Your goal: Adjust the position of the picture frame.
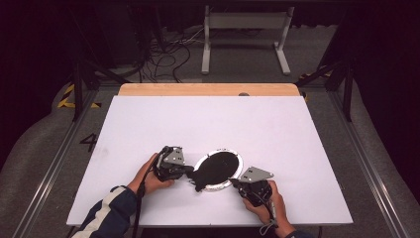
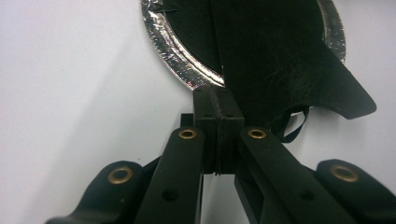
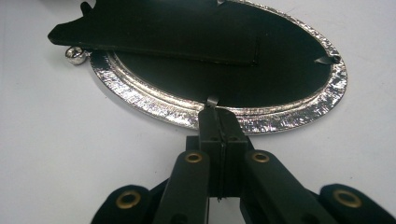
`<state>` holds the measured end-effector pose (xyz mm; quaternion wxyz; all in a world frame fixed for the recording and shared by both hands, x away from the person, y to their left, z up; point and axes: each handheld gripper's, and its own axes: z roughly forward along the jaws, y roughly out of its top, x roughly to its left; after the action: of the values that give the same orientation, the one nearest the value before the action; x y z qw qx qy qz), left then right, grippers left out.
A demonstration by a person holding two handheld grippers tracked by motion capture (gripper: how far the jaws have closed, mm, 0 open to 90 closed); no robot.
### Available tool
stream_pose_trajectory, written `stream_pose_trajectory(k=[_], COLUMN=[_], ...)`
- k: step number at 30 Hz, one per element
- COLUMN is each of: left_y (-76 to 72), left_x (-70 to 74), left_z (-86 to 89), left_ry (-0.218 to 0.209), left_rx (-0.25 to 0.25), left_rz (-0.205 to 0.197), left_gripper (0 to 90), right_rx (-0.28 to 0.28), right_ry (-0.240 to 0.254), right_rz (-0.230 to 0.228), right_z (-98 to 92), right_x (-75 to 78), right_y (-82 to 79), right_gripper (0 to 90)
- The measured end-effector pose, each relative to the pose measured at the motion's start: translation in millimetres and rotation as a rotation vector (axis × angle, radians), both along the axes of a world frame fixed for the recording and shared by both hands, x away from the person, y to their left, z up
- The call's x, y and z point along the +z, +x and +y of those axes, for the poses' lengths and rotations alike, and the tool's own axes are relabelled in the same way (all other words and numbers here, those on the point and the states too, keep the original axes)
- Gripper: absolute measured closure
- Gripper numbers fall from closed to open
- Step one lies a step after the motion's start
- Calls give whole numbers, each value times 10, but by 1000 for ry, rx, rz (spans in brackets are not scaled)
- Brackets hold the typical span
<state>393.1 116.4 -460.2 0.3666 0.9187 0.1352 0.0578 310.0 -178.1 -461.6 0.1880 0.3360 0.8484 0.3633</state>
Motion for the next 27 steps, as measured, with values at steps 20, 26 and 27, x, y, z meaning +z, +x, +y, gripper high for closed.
stream_pose_trajectory(k=[20,26,27], left_y=[-101,-122,-123], left_x=[-37,-44,-44], left_z=[38,33,34], left_ry=[-50,-51,-51], left_rx=[35,39,39], left_rz=[31,14,14], left_gripper=[900,900,900], right_rx=[-46,-54,-56], right_ry=[-9,-16,-22], right_rz=[-13,-13,-17], right_z=[3,22,31], right_x=[9,15,17], right_y=[236,390,410], right_gripper=[900,900,900])
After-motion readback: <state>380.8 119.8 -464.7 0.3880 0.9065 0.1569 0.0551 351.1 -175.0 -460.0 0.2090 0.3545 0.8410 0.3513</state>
